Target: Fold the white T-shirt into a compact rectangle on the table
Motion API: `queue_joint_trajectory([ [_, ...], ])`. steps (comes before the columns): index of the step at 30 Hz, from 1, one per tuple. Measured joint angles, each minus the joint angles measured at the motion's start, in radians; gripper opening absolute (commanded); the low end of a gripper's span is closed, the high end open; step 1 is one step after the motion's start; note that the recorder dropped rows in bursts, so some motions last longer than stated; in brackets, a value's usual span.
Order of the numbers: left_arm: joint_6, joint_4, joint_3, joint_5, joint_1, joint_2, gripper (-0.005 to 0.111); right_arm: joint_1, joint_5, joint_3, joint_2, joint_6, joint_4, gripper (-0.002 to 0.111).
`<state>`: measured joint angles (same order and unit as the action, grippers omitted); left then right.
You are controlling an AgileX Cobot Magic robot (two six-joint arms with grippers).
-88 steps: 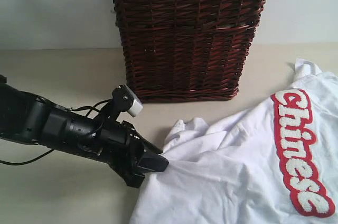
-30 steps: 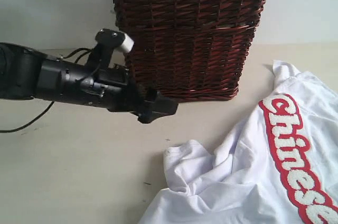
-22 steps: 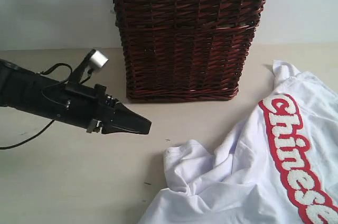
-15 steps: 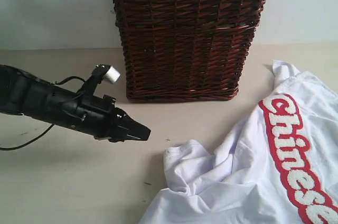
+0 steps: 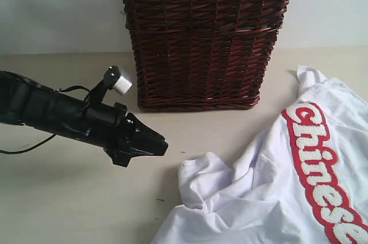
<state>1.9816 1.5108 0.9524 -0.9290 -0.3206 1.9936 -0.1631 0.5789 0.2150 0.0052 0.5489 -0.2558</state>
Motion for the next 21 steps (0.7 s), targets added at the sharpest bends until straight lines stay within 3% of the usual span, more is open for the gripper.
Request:
queue_joint_trajectory([
  [4, 0.033, 0.031, 0.0, -0.007, 0.0, 0.004, 0.055, 0.0, 0.0, 0.0, 0.0, 0.0, 0.0, 0.037],
  [8, 0.05, 0.033, 0.001, -0.021, -0.02, 0.04, 0.044, 0.0, 0.0, 0.0, 0.0, 0.0, 0.0, 0.037],
  [12, 0.076, -0.084, 0.001, -0.053, -0.044, 0.09, 0.031, 0.0, 0.0, 0.0, 0.0, 0.0, 0.0, 0.037],
  [15, 0.097, -0.115, 0.001, -0.076, -0.049, 0.101, 0.03, 0.0, 0.0, 0.0, 0.0, 0.0, 0.0, 0.037],
  [21, 0.108, -0.029, 0.001, -0.076, -0.049, 0.115, 0.03, 0.0, 0.0, 0.0, 0.0, 0.0, 0.0, 0.037],
])
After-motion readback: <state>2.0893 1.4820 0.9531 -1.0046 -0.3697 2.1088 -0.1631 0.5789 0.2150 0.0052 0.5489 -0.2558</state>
